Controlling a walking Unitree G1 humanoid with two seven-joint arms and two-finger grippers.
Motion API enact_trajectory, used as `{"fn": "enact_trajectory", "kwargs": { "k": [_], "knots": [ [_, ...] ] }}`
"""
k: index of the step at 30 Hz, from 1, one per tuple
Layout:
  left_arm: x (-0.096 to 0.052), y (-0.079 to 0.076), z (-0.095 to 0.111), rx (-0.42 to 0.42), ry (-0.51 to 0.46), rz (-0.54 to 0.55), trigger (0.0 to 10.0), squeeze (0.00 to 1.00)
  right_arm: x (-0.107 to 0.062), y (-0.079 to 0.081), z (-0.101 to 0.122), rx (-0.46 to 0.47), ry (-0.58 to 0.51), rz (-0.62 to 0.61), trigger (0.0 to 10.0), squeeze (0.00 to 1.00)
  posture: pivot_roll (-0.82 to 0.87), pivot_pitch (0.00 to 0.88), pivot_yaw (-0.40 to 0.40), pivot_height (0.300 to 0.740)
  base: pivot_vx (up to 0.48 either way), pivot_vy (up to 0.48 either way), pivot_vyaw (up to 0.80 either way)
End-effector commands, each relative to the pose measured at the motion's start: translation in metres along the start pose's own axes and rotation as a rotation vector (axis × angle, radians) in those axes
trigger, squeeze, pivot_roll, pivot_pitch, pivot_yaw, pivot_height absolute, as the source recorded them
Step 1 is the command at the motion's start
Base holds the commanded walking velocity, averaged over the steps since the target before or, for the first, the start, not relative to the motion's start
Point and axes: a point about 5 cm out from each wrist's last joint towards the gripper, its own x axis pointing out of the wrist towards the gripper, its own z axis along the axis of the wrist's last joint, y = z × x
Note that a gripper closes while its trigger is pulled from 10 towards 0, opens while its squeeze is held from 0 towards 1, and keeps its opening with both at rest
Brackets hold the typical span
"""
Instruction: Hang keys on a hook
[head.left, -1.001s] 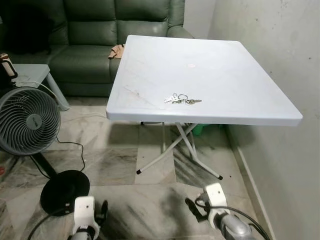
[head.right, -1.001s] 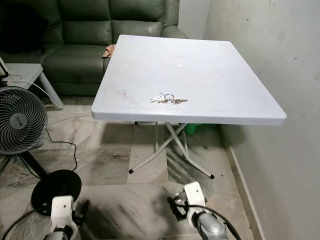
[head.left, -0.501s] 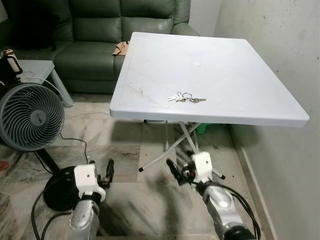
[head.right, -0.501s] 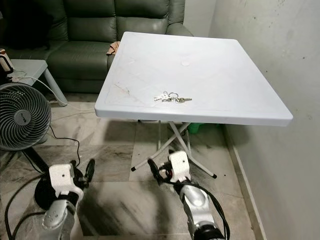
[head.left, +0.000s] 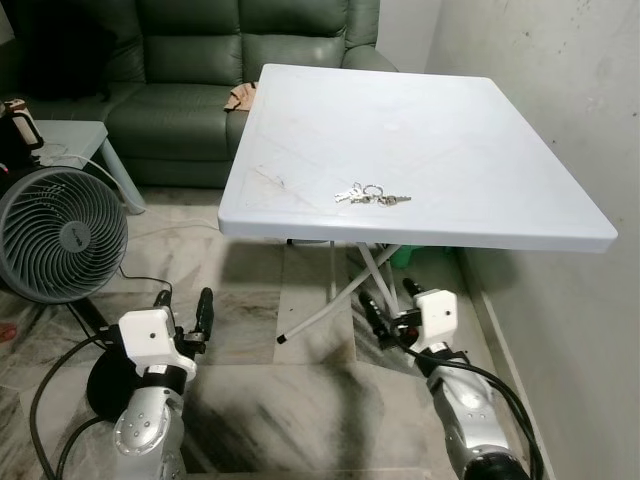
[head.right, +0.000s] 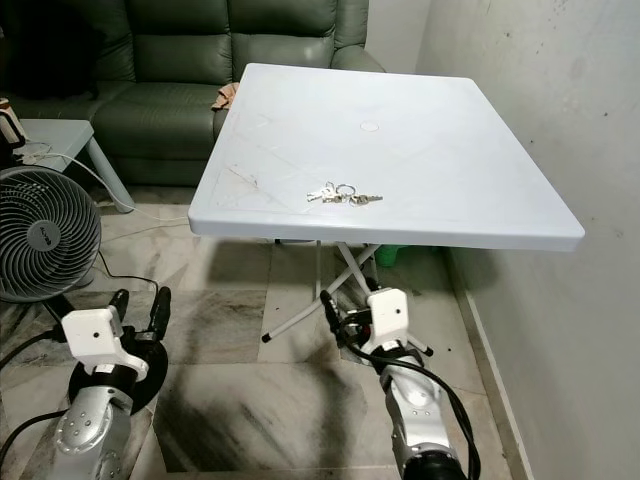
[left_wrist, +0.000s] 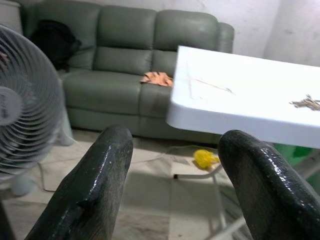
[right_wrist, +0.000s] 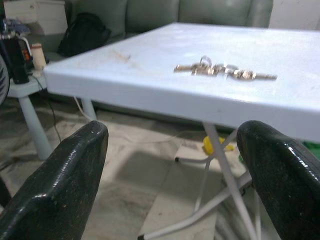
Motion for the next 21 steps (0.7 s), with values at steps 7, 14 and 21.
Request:
{"fn": "enact_trajectory", "kwargs": {
  "k": [7, 14, 21],
  "knots": [
    [-0.013, 0.005, 0.002, -0.038, 0.026, 0.039, 10.0, 0.0, -0.008, 0.0, 0.001, -0.002, -0.004, 0.008, 10.0, 0.0, -0.05, 0.008, -0.02, 0.74, 0.0, 0.0, 0.0],
    [-0.025, 0.008, -0.003, 0.002, 0.056, 0.064, 10.0, 0.0, -0.021, 0.007, -0.01, 0.018, 0.044, 0.019, 10.0, 0.0, -0.05, 0.004, -0.026, 0.74, 0.0, 0.0, 0.0],
    [-0.033, 0.001, 0.005, -0.038, 0.028, 0.046, 10.0, 0.0, -0.026, 0.008, 0.001, 0.021, 0.009, 0.029, 10.0, 0.0, -0.04, 0.003, -0.031, 0.74, 0.0, 0.0, 0.0]
  ]
}}
